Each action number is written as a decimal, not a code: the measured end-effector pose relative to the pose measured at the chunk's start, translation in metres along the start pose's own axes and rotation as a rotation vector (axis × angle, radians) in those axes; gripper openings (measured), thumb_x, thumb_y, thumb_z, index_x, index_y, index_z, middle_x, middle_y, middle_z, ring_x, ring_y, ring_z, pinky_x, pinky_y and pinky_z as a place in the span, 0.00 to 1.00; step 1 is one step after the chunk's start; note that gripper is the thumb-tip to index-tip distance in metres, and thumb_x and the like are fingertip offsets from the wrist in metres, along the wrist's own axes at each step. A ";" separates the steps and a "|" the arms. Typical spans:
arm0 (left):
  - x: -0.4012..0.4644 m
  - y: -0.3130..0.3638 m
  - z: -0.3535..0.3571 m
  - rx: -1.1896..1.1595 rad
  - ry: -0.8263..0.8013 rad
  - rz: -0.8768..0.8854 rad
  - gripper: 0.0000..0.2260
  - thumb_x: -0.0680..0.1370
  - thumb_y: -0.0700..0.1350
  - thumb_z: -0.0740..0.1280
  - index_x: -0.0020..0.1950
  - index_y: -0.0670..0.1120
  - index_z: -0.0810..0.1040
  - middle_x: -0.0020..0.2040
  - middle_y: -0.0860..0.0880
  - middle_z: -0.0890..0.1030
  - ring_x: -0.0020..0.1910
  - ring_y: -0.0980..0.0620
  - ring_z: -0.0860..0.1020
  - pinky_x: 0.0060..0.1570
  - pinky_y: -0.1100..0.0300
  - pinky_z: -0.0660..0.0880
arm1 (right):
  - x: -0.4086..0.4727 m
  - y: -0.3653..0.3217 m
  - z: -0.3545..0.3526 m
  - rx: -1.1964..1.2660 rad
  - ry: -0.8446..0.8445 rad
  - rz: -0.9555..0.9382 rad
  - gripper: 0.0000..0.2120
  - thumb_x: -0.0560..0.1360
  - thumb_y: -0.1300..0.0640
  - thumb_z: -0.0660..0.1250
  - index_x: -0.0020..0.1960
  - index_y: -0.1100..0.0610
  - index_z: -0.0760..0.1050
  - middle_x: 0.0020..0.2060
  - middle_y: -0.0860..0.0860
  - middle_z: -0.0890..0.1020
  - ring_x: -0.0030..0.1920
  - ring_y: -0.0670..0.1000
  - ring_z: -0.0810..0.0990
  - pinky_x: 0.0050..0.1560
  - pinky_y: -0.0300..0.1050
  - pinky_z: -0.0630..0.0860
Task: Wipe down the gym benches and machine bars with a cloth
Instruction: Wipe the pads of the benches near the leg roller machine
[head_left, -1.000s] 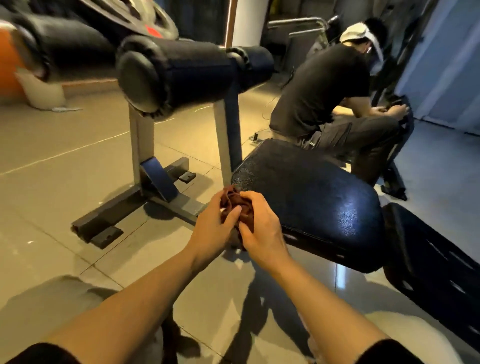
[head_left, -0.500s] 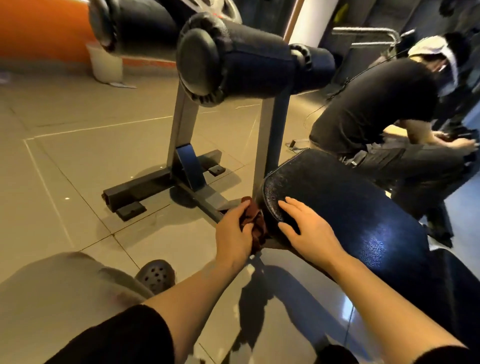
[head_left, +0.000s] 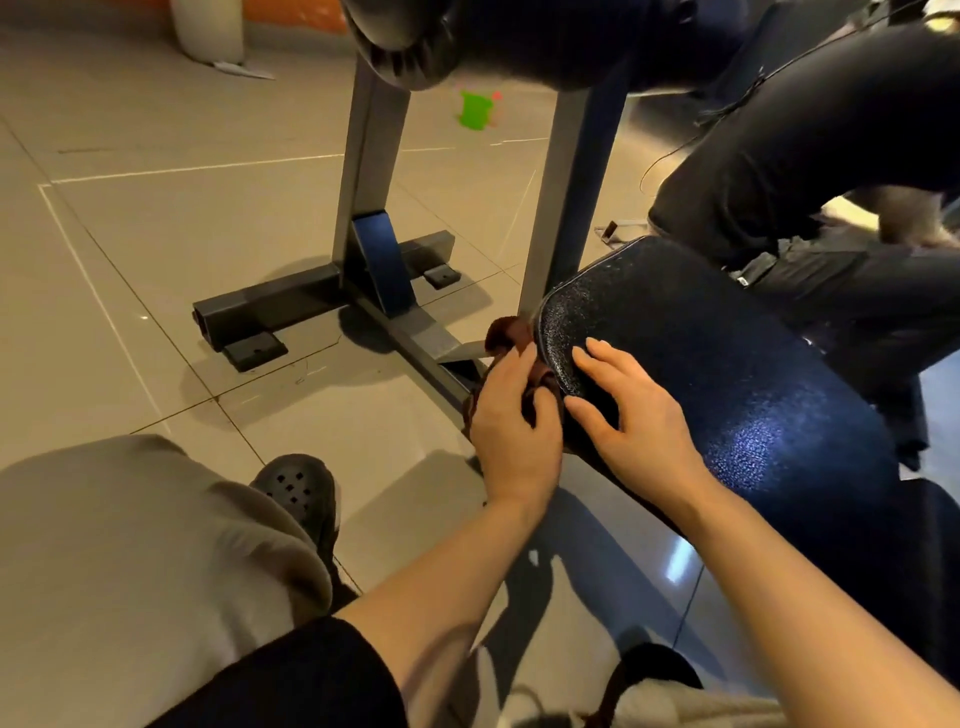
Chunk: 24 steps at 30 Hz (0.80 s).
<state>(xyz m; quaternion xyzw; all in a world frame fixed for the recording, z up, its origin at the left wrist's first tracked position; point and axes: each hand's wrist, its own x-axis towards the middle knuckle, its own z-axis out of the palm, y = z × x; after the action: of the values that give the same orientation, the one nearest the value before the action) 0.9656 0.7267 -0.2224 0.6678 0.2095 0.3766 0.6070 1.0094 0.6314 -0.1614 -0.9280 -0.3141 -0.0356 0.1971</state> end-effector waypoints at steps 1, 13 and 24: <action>-0.010 -0.003 0.000 0.007 -0.010 0.015 0.19 0.77 0.37 0.63 0.67 0.45 0.76 0.65 0.52 0.76 0.65 0.58 0.71 0.67 0.68 0.64 | -0.001 0.000 0.000 0.001 0.001 -0.002 0.25 0.79 0.53 0.66 0.74 0.53 0.67 0.75 0.47 0.66 0.75 0.47 0.61 0.74 0.49 0.61; 0.016 -0.011 -0.007 -0.033 0.017 -0.010 0.23 0.68 0.26 0.64 0.59 0.43 0.79 0.54 0.48 0.80 0.54 0.57 0.76 0.57 0.66 0.72 | 0.001 0.000 0.000 -0.007 -0.006 0.000 0.25 0.79 0.54 0.66 0.74 0.54 0.67 0.75 0.47 0.65 0.76 0.46 0.60 0.75 0.47 0.59; -0.027 -0.012 -0.010 -0.143 -0.051 -0.024 0.17 0.76 0.49 0.64 0.64 0.48 0.78 0.62 0.55 0.78 0.62 0.55 0.76 0.63 0.64 0.70 | -0.002 -0.004 -0.001 -0.006 -0.018 0.022 0.25 0.79 0.55 0.65 0.75 0.54 0.65 0.75 0.47 0.64 0.76 0.45 0.59 0.76 0.47 0.58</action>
<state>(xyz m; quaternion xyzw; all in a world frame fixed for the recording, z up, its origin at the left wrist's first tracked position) 0.9434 0.7153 -0.2406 0.6294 0.1745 0.3662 0.6629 1.0058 0.6331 -0.1593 -0.9324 -0.3053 -0.0262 0.1917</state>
